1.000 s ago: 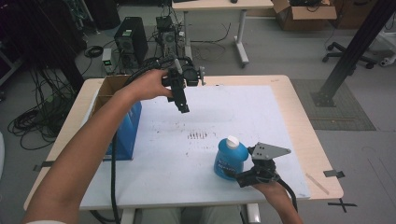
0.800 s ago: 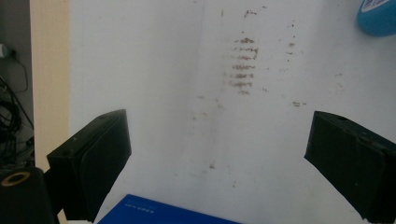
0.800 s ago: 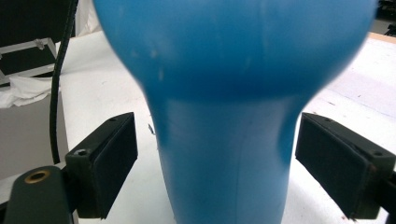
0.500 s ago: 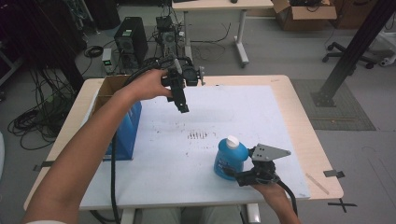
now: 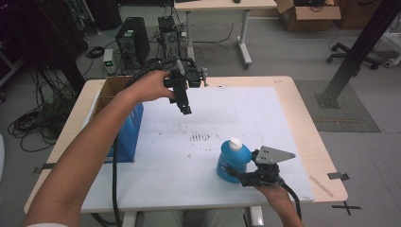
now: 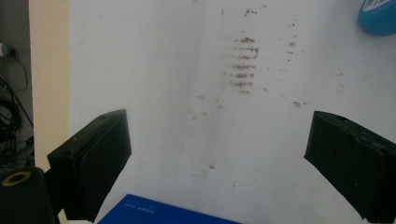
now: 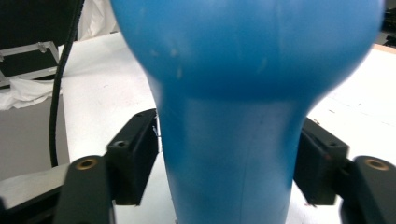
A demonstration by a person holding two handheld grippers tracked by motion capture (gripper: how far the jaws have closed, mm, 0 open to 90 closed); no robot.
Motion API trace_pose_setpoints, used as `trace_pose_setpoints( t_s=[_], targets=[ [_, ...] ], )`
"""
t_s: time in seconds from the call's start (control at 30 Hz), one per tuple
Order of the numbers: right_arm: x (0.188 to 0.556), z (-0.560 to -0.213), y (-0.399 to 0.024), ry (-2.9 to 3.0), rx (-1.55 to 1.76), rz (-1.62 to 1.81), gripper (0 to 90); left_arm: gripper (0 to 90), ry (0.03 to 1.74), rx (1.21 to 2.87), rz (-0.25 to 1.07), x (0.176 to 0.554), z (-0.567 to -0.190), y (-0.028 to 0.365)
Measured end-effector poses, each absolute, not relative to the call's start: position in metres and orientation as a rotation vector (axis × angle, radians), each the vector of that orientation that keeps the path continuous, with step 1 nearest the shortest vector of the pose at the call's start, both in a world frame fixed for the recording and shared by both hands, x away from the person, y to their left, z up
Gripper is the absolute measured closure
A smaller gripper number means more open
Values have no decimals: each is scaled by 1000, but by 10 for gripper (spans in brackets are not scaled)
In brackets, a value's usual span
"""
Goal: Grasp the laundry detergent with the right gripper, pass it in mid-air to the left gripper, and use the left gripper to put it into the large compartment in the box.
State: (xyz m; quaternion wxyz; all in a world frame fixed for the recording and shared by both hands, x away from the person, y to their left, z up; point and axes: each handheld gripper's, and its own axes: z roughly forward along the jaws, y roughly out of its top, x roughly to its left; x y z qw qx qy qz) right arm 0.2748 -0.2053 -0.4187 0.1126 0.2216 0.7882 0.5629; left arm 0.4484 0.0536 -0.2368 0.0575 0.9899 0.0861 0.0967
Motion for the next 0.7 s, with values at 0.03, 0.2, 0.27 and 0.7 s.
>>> trace_pose_setpoints(
  t_s=[0.03, 0.2, 0.27, 0.7],
  targets=[
    [275, -419, -206, 2311, 648, 1651, 327, 72, 262, 2999, 293, 448, -237, 54],
    [275, -419, -206, 2308, 637, 1656, 387, 72, 262, 3002, 293, 448, -237, 54],
    [275, -419, -206, 2306, 629, 1660, 408, 72, 262, 3000, 291, 448, -237, 53],
    [276, -419, -207, 2312, 586, 1657, 438, 73, 274, 2998, 305, 447, -237, 55]
  ],
)
